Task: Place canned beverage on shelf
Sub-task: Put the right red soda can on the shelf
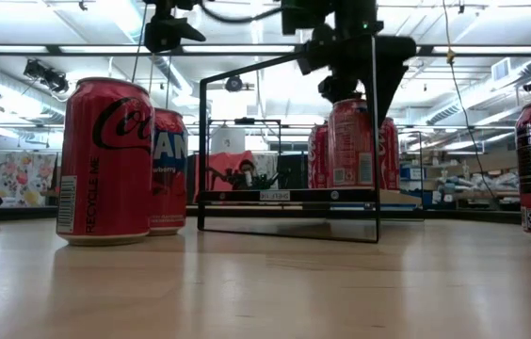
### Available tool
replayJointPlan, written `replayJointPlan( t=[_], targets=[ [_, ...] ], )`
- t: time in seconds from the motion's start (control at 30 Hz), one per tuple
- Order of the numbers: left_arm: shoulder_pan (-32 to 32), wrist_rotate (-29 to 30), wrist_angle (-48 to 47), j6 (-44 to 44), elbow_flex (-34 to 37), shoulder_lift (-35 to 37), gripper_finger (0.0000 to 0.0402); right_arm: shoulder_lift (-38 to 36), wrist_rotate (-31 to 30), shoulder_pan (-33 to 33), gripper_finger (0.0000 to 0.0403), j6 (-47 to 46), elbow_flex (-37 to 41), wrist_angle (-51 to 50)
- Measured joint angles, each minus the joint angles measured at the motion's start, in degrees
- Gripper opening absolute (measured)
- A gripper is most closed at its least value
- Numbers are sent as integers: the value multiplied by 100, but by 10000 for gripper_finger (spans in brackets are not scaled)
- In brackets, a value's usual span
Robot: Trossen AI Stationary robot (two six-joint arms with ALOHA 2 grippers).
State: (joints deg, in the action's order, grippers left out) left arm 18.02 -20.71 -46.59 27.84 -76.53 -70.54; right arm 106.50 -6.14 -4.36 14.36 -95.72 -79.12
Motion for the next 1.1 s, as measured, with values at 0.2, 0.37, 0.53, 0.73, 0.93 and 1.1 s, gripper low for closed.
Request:
replayJointPlan(
  t=[0.2,0.37,0.53,0.73,0.93,1.1],
  targets=[
    [0,0,0,-9,0,0,290,-477,-8,-2,398,-412,2,-41],
    [0,0,0,-9,0,0,290,-929,-4,61,399,-1196,2,-124],
    [0,0,1,-9,0,0,290,-1213,515,6,399,-3346,2,-6],
    [0,0,2,-9,0,0,290,-1145,59,137,400,-5105,4,349],
    [0,0,0,-1,-2,0,290,-1012,-522,323,400,-5518,284,868],
    [0,-2,-2,57,-2,0,290,-1020,-1093,424,400,-5654,659,1077]
  ],
)
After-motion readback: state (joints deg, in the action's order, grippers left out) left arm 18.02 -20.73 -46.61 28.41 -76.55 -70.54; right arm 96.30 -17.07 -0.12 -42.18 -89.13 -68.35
